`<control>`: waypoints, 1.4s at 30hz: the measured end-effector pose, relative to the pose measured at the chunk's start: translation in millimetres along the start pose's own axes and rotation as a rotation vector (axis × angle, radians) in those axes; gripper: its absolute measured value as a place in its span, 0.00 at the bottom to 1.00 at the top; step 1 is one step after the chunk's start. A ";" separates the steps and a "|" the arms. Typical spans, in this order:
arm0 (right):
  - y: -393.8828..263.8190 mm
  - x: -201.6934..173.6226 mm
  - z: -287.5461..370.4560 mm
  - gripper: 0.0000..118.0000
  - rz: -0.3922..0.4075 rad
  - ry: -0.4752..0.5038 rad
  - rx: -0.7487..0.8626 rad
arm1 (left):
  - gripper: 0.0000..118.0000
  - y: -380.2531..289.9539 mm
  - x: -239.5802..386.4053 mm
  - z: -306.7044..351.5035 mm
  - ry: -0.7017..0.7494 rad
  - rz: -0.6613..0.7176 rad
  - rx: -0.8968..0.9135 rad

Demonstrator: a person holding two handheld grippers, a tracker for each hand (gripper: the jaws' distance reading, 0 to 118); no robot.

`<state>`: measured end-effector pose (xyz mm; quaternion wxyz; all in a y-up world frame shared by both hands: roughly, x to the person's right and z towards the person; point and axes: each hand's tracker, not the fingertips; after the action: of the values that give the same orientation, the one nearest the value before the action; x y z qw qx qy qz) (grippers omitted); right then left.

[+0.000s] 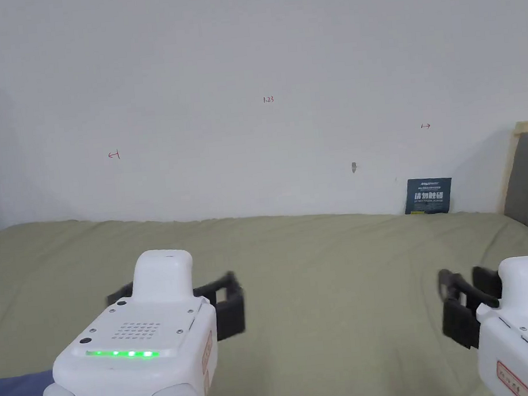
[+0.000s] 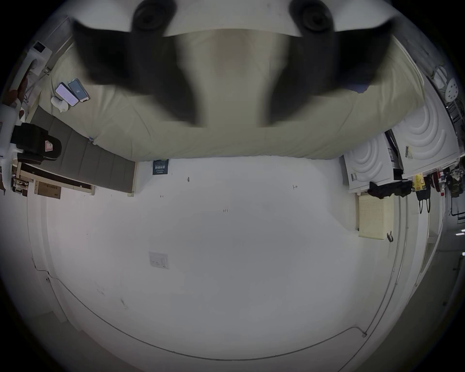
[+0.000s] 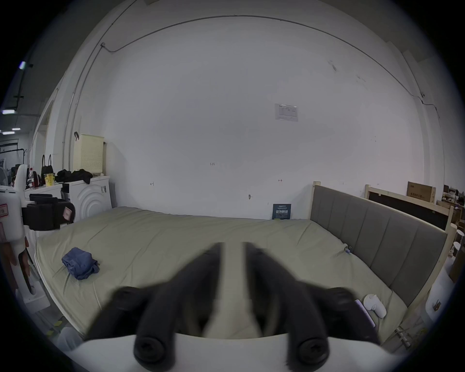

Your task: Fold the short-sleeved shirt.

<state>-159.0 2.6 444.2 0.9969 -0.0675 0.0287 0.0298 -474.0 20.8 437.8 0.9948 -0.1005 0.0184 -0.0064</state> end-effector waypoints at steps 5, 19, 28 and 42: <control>-4.7 0.2 -2.6 1.00 0.026 -0.013 0.018 | 1.00 -4.3 2.2 0.1 0.043 -0.022 0.017; -27.0 -0.3 1.7 1.00 0.019 -0.019 -0.003 | 1.00 -25.9 -3.3 1.4 0.035 -0.035 -0.049; -29.8 1.4 7.6 1.00 -0.013 -0.024 0.026 | 1.00 -37.6 -14.4 -1.5 0.015 -0.006 -0.018; -27.5 -6.2 5.1 1.00 -0.006 -0.006 -0.003 | 1.00 -27.6 -14.6 3.1 0.061 0.042 -0.046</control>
<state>-163.2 -24.3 453.3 0.9969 -0.0691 0.0254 0.0273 -488.8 -5.4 446.9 0.9911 -0.1225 0.0509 0.0117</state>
